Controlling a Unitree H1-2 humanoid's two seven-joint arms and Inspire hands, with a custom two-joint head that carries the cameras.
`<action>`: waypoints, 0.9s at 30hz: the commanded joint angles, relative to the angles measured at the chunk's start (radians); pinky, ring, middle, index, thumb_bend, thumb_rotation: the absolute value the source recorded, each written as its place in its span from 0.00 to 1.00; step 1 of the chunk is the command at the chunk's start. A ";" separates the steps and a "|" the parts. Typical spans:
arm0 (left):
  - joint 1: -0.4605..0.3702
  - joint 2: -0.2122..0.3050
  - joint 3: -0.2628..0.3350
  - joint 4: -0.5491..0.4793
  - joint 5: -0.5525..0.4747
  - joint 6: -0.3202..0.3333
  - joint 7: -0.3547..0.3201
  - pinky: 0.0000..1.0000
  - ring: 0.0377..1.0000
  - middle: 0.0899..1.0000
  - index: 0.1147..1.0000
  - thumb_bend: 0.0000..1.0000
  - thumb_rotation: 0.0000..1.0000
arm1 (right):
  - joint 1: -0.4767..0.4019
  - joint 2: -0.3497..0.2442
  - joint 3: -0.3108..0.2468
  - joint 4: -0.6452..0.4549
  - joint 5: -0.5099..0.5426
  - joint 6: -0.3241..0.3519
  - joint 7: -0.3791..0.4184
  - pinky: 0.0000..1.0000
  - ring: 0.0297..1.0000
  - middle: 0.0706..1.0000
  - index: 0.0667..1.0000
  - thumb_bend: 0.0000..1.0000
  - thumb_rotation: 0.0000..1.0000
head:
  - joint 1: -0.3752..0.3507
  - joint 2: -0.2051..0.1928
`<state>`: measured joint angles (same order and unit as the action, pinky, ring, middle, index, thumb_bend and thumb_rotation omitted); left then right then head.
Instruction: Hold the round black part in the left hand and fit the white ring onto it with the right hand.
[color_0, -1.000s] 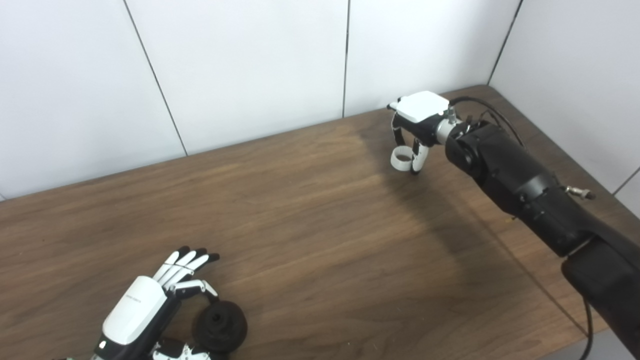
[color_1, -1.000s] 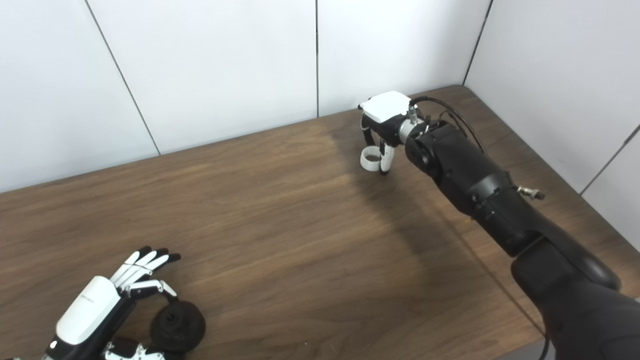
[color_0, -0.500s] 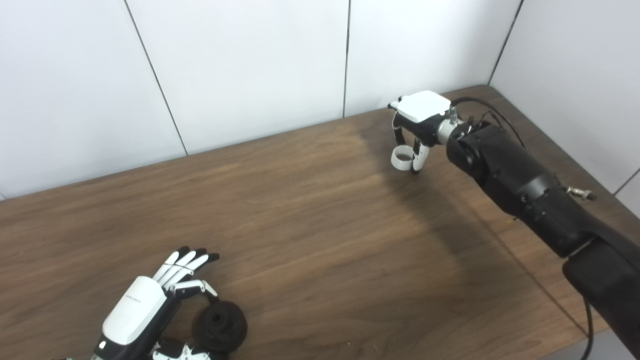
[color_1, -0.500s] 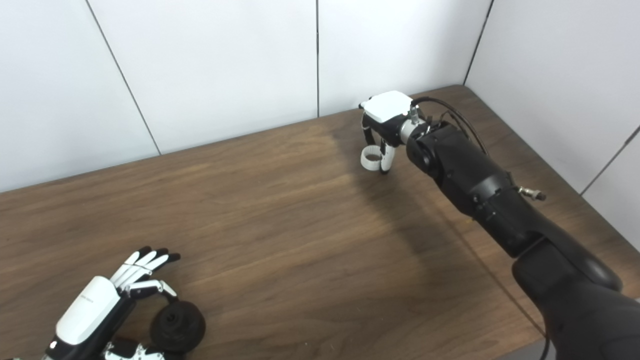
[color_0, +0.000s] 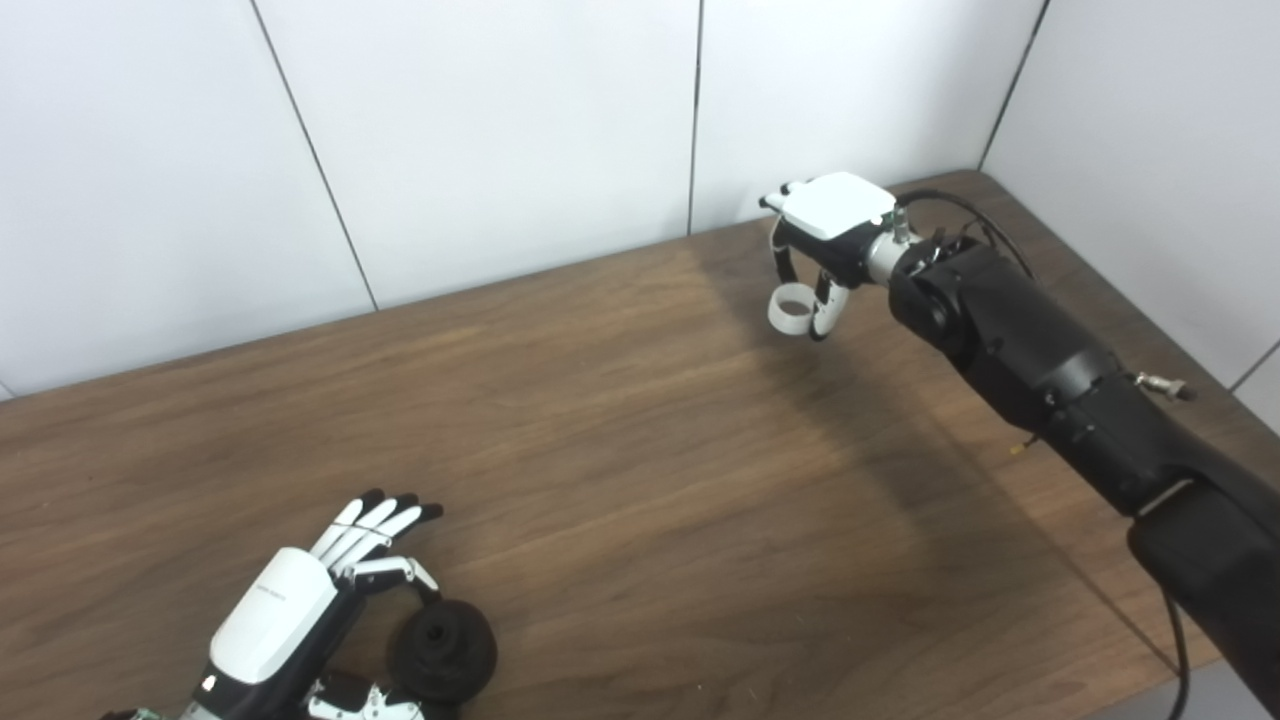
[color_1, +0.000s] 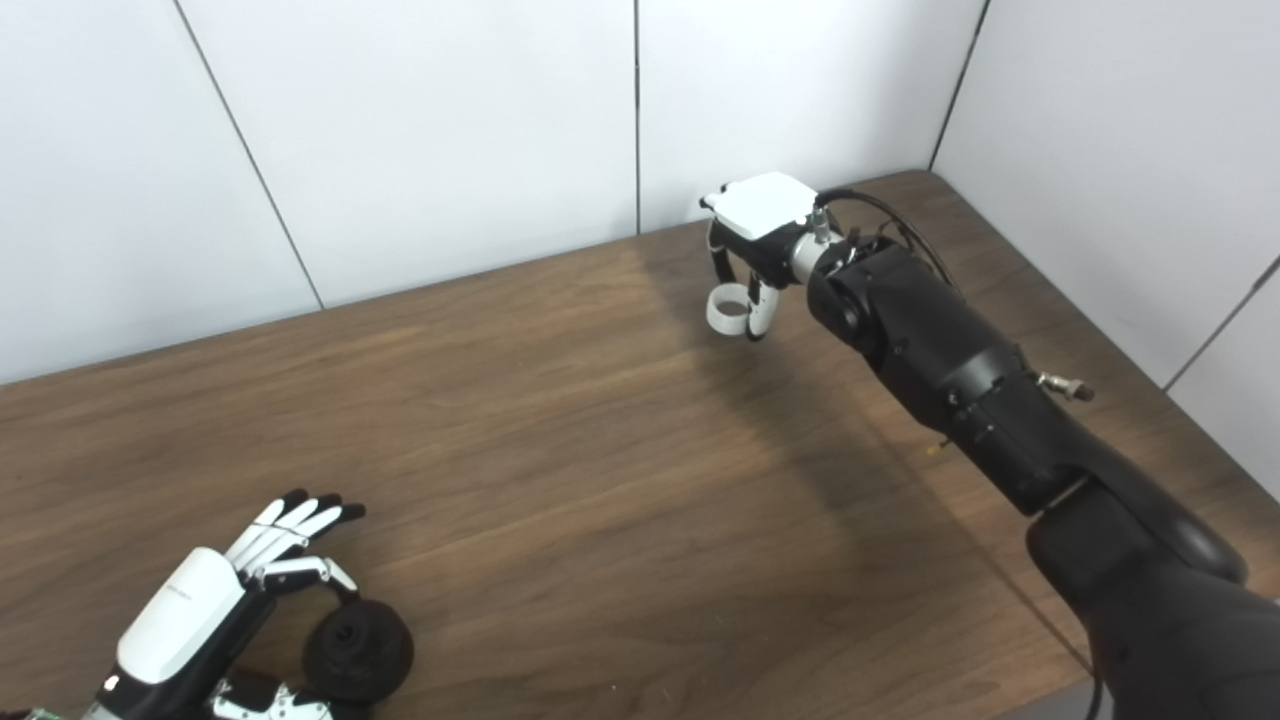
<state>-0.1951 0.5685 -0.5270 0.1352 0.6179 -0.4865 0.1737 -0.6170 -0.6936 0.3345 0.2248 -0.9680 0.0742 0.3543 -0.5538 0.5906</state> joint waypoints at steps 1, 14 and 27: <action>-0.023 -0.002 -0.012 0.030 0.024 0.017 -0.035 1.00 0.95 0.91 0.41 0.52 0.05 | -0.044 -0.023 -0.031 -0.046 0.008 -0.021 -0.050 1.00 1.00 0.97 0.45 0.52 0.13 | 0.010 0.001; -0.092 -0.105 -0.007 0.068 0.069 0.019 -0.079 1.00 0.94 0.90 0.41 0.52 0.05 | -0.040 0.030 -0.035 -0.257 0.046 -0.062 0.003 1.00 1.00 0.99 0.45 0.52 0.13 | 0.132 0.000; -0.128 -0.233 0.018 0.049 0.140 0.077 -0.156 1.00 0.93 0.90 0.41 0.52 0.05 | -0.006 0.148 -0.021 -0.543 0.152 -0.108 0.114 1.00 1.00 0.98 0.44 0.52 0.13 | 0.348 0.085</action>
<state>-0.3008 0.3515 -0.5000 0.1922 0.7274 -0.4265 0.0472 -0.5992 -0.5471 0.3249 -0.2751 -0.8308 -0.0217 0.4634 -0.2072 0.6749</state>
